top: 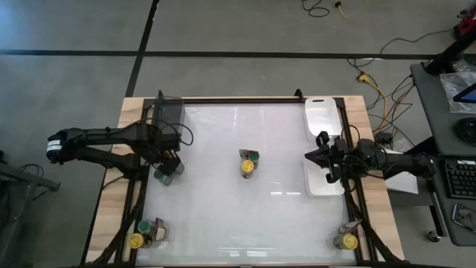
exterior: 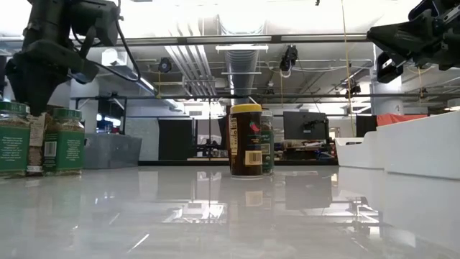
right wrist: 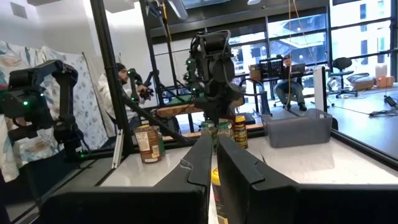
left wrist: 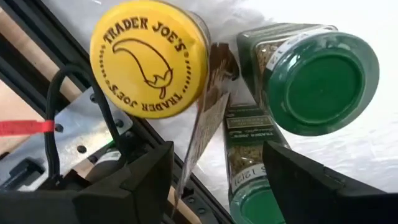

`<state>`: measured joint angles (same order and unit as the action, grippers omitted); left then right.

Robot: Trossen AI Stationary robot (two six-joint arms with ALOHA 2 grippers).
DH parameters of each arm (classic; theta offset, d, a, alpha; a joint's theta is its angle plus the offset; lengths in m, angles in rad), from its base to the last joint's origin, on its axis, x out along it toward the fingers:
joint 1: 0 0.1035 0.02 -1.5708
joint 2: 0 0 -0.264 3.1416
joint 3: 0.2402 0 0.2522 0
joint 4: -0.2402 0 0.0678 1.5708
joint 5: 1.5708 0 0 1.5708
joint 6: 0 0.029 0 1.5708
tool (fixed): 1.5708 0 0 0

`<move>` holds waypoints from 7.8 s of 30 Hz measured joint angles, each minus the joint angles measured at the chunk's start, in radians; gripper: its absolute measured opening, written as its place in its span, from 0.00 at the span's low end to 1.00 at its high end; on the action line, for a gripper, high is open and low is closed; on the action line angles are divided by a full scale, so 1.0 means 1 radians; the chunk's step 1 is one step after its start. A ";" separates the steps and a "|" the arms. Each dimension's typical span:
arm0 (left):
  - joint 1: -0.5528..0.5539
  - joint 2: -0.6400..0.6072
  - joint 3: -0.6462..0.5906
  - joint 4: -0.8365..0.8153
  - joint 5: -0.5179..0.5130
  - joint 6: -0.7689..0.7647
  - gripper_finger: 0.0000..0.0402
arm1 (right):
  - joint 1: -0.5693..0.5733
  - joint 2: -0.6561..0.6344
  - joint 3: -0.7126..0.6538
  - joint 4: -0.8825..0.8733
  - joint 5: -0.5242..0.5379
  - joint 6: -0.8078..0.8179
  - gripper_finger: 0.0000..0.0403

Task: Sort spices by type
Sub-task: Put the orange seasoning bag into the black bin

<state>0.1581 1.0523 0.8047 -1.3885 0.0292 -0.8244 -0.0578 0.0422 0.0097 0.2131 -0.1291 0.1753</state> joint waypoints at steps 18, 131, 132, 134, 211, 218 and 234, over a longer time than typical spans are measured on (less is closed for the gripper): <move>-0.077 0.006 0.001 0.065 0.033 -0.128 0.57 | 0.000 0.000 0.000 0.000 0.000 0.000 0.04; -0.126 -0.061 0.001 0.209 -0.257 -0.072 0.00 | 0.000 0.000 0.000 0.000 0.000 0.000 0.04; -0.126 -0.071 0.001 0.210 -0.262 -0.073 0.00 | 0.000 0.000 0.000 0.000 0.000 0.000 0.04; -0.126 -0.088 0.001 0.210 -0.268 -0.075 0.00 | 0.000 0.000 0.000 0.000 0.000 0.000 0.04; 0.039 0.377 0.192 0.832 -0.185 0.286 0.00 | -0.002 0.000 0.000 0.001 0.209 -0.011 0.04; 0.038 0.368 0.253 0.828 -0.175 0.301 0.11 | -0.002 0.000 0.000 0.001 0.209 0.026 0.04; -0.044 -0.051 0.081 0.690 -0.241 0.310 0.53 | -0.002 0.000 0.000 0.009 0.210 0.324 0.04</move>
<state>0.1143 1.0010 0.8855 -0.6985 -0.2115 -0.5149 -0.0593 0.0425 0.0097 0.2223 0.0807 0.4990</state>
